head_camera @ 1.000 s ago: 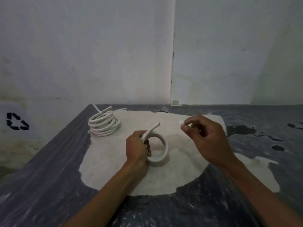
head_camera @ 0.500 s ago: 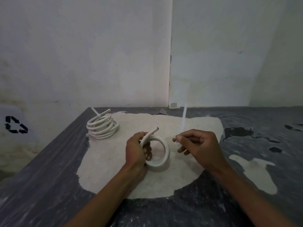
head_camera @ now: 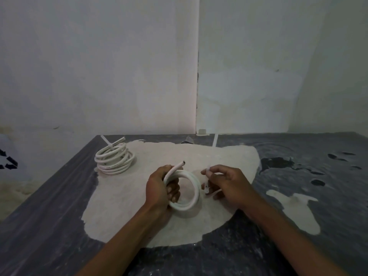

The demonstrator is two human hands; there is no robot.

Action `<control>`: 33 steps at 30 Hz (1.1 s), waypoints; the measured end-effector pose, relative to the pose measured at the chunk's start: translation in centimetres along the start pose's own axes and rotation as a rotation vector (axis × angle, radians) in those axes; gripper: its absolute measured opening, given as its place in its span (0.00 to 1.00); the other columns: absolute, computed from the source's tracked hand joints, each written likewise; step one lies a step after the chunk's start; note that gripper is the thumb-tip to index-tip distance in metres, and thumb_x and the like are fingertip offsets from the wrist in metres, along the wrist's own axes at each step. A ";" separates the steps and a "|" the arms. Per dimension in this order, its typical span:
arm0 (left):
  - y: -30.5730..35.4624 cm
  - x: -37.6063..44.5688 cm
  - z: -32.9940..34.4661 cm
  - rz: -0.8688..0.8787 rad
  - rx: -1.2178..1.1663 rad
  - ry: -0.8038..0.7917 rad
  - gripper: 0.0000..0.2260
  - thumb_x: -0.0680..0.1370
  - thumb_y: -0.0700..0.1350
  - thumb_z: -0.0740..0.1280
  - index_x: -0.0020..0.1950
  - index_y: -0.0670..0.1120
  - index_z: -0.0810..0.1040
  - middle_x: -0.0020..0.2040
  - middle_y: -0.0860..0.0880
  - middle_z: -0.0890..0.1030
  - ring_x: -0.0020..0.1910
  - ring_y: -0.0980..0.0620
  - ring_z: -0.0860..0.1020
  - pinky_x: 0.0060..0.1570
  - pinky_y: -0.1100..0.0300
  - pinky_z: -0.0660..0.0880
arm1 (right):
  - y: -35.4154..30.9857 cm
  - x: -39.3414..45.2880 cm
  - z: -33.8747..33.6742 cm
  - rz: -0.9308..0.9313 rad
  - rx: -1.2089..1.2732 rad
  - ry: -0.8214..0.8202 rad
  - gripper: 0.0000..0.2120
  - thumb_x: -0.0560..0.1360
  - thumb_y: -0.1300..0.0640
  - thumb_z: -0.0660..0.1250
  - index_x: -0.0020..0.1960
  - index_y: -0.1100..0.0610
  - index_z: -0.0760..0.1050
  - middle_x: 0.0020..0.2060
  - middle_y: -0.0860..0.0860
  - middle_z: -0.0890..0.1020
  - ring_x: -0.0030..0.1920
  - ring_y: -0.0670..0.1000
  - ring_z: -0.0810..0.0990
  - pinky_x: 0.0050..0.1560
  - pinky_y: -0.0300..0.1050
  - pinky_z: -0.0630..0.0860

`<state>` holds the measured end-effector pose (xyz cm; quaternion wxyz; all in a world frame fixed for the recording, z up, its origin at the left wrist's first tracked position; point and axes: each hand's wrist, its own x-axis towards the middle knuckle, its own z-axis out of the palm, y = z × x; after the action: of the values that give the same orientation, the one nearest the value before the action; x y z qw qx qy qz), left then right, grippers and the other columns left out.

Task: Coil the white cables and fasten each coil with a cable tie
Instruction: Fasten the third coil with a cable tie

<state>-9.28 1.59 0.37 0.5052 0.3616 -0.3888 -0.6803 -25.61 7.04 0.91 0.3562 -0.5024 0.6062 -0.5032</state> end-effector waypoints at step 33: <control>-0.5 1.0 -0.1 0.249 0.218 0.192 0.16 0.80 0.39 0.56 0.37 0.44 0.79 0.27 0.46 0.70 0.25 0.50 0.67 0.26 0.59 0.65 | -2.2 -1.2 -1.4 0.211 0.459 -0.006 0.08 0.74 0.61 0.68 0.50 0.62 0.83 0.37 0.54 0.84 0.29 0.46 0.77 0.30 0.38 0.75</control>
<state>-9.65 0.67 -0.23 0.5782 0.4266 -0.4519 -0.5286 -26.06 8.56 3.32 0.5133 -0.3438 0.5243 -0.5860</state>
